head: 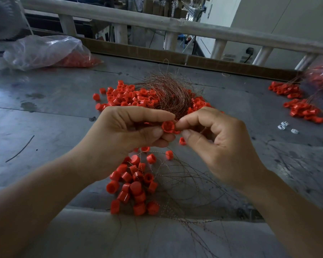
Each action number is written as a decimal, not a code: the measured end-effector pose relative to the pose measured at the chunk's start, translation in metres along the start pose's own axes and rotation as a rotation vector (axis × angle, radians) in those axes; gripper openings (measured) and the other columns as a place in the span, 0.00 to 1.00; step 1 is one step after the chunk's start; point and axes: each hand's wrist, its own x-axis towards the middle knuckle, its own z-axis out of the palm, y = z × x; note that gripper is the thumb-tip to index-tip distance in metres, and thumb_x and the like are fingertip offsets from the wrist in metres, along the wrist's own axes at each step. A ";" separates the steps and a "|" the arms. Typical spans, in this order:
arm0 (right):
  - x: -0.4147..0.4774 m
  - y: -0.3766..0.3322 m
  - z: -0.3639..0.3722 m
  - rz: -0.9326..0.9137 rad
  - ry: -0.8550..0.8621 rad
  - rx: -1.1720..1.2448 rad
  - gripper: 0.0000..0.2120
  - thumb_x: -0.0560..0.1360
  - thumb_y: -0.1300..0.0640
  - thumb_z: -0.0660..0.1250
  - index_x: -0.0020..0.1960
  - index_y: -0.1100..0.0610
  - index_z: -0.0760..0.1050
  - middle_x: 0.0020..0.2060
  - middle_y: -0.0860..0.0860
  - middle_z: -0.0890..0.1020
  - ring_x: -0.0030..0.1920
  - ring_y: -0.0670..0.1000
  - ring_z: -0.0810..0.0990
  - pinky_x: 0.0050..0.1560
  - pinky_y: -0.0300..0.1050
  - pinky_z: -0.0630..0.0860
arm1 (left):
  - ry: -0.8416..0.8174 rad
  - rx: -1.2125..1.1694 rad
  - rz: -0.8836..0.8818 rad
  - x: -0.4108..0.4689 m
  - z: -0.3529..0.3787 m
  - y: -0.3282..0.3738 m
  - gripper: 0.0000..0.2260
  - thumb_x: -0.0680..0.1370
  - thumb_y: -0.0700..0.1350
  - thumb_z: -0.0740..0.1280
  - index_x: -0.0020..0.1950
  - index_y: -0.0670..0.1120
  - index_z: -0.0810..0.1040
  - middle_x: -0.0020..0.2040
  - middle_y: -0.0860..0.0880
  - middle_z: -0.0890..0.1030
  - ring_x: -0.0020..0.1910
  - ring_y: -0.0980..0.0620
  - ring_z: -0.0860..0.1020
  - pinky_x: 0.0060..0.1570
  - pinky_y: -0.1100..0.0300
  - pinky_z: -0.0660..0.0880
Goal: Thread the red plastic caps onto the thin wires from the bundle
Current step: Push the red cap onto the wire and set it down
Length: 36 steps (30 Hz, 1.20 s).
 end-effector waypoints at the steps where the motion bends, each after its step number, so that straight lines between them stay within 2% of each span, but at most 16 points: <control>1: 0.000 -0.001 -0.001 0.016 0.002 0.035 0.09 0.69 0.62 0.65 0.41 0.48 0.76 0.35 0.43 0.78 0.36 0.43 0.77 0.36 0.33 0.73 | -0.004 -0.015 -0.003 0.000 0.000 0.000 0.12 0.63 0.43 0.70 0.45 0.50 0.84 0.41 0.49 0.85 0.40 0.53 0.83 0.39 0.66 0.78; 4: 0.001 -0.002 -0.002 0.081 0.021 0.162 0.08 0.68 0.60 0.66 0.42 0.48 0.73 0.32 0.47 0.79 0.34 0.47 0.78 0.36 0.40 0.77 | -0.017 -0.060 -0.022 0.000 -0.001 0.000 0.14 0.62 0.38 0.73 0.46 0.48 0.84 0.41 0.48 0.84 0.40 0.53 0.83 0.38 0.66 0.78; 9: 0.003 -0.002 -0.004 0.172 -0.001 0.282 0.10 0.64 0.59 0.69 0.42 0.49 0.70 0.31 0.45 0.80 0.33 0.47 0.79 0.36 0.42 0.78 | -0.077 -0.184 -0.059 -0.001 0.000 0.002 0.11 0.63 0.39 0.69 0.43 0.45 0.85 0.41 0.46 0.84 0.38 0.54 0.83 0.37 0.66 0.78; 11: 0.004 -0.003 -0.005 0.198 -0.030 0.328 0.13 0.65 0.61 0.72 0.42 0.50 0.70 0.30 0.46 0.80 0.30 0.46 0.78 0.31 0.37 0.75 | -0.114 -0.209 -0.057 -0.001 0.000 0.001 0.11 0.64 0.38 0.68 0.43 0.45 0.84 0.42 0.45 0.84 0.39 0.54 0.83 0.37 0.66 0.78; 13: 0.004 -0.002 -0.003 0.230 -0.067 0.385 0.15 0.66 0.67 0.72 0.42 0.52 0.69 0.28 0.47 0.79 0.27 0.43 0.77 0.28 0.31 0.70 | -0.159 -0.208 -0.063 -0.001 0.001 0.000 0.10 0.65 0.38 0.68 0.44 0.45 0.84 0.42 0.45 0.84 0.39 0.54 0.83 0.38 0.67 0.78; 16: 0.003 0.000 0.001 0.270 -0.095 0.412 0.17 0.66 0.72 0.70 0.40 0.52 0.69 0.27 0.47 0.77 0.26 0.43 0.76 0.26 0.30 0.69 | -0.190 -0.206 -0.083 -0.001 0.000 -0.001 0.10 0.66 0.40 0.69 0.45 0.46 0.84 0.41 0.46 0.84 0.40 0.54 0.83 0.38 0.67 0.78; 18: 0.003 -0.001 0.001 0.268 -0.106 0.432 0.15 0.66 0.69 0.71 0.41 0.54 0.69 0.26 0.47 0.78 0.25 0.42 0.76 0.25 0.29 0.68 | -0.194 -0.225 -0.089 -0.001 -0.002 -0.002 0.10 0.67 0.39 0.68 0.46 0.45 0.84 0.41 0.45 0.84 0.41 0.54 0.83 0.39 0.67 0.78; 20: 0.005 -0.003 -0.004 0.271 -0.110 0.426 0.11 0.65 0.60 0.71 0.41 0.56 0.69 0.25 0.48 0.79 0.24 0.42 0.76 0.23 0.28 0.67 | -0.193 -0.242 -0.089 -0.001 -0.002 -0.002 0.10 0.67 0.38 0.68 0.46 0.44 0.83 0.41 0.46 0.84 0.41 0.53 0.83 0.39 0.67 0.78; 24: 0.013 0.005 -0.021 0.342 -0.063 0.336 0.10 0.66 0.50 0.65 0.40 0.57 0.72 0.25 0.51 0.80 0.19 0.43 0.72 0.18 0.31 0.63 | -0.156 -0.225 -0.086 -0.001 -0.004 -0.002 0.09 0.66 0.41 0.70 0.45 0.46 0.84 0.41 0.47 0.84 0.41 0.54 0.83 0.39 0.66 0.78; 26: 0.017 0.013 -0.030 0.385 -0.025 0.304 0.11 0.66 0.48 0.64 0.38 0.57 0.73 0.24 0.51 0.80 0.19 0.45 0.72 0.18 0.32 0.64 | -0.134 -0.151 -0.087 -0.001 -0.005 -0.001 0.12 0.63 0.49 0.75 0.45 0.50 0.84 0.42 0.49 0.84 0.42 0.55 0.83 0.39 0.66 0.77; 28: 0.019 0.022 -0.037 0.419 0.043 0.263 0.10 0.69 0.50 0.66 0.37 0.57 0.74 0.25 0.50 0.80 0.22 0.45 0.75 0.21 0.34 0.69 | -0.116 -0.096 -0.102 -0.001 -0.006 -0.001 0.17 0.59 0.55 0.78 0.45 0.52 0.83 0.43 0.50 0.84 0.43 0.56 0.82 0.40 0.66 0.77; 31: 0.020 0.042 -0.041 0.409 0.128 0.021 0.07 0.73 0.55 0.68 0.36 0.54 0.76 0.27 0.48 0.81 0.28 0.43 0.78 0.30 0.34 0.74 | -0.112 -0.095 -0.117 -0.001 -0.004 -0.002 0.19 0.57 0.56 0.78 0.44 0.51 0.83 0.42 0.50 0.84 0.42 0.55 0.83 0.39 0.66 0.77; 34: 0.017 0.058 -0.037 0.368 0.070 -0.341 0.06 0.71 0.57 0.70 0.36 0.51 0.77 0.30 0.43 0.79 0.31 0.40 0.75 0.35 0.31 0.70 | -0.124 -0.077 -0.130 -0.001 -0.004 -0.003 0.20 0.57 0.57 0.78 0.45 0.51 0.83 0.42 0.50 0.84 0.42 0.55 0.82 0.40 0.65 0.78; 36: 0.016 0.065 -0.032 0.354 -0.001 -0.427 0.03 0.71 0.59 0.70 0.41 0.52 0.80 0.32 0.41 0.77 0.33 0.38 0.74 0.35 0.26 0.66 | -0.133 -0.058 -0.139 -0.001 -0.005 -0.004 0.20 0.58 0.57 0.78 0.46 0.52 0.83 0.43 0.50 0.84 0.43 0.55 0.82 0.41 0.65 0.78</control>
